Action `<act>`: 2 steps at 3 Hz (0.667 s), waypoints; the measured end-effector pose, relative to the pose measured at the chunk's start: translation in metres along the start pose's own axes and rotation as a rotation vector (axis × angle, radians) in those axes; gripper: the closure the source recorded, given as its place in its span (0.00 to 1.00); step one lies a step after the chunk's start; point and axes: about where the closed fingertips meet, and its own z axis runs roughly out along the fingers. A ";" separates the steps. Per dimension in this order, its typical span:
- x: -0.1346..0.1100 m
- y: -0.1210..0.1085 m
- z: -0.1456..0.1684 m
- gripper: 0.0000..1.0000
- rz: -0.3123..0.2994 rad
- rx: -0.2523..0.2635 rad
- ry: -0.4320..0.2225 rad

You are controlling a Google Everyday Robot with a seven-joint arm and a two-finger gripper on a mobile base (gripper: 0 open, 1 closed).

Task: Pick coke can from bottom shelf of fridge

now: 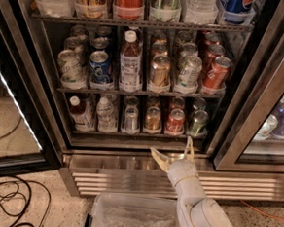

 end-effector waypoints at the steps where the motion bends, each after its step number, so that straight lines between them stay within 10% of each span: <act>1: 0.003 -0.006 0.012 0.18 0.008 0.016 0.011; 2: 0.006 -0.010 0.023 0.19 0.013 0.031 0.017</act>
Offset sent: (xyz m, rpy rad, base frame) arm 0.0380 -0.0091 -0.0065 0.0136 0.0204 -0.0538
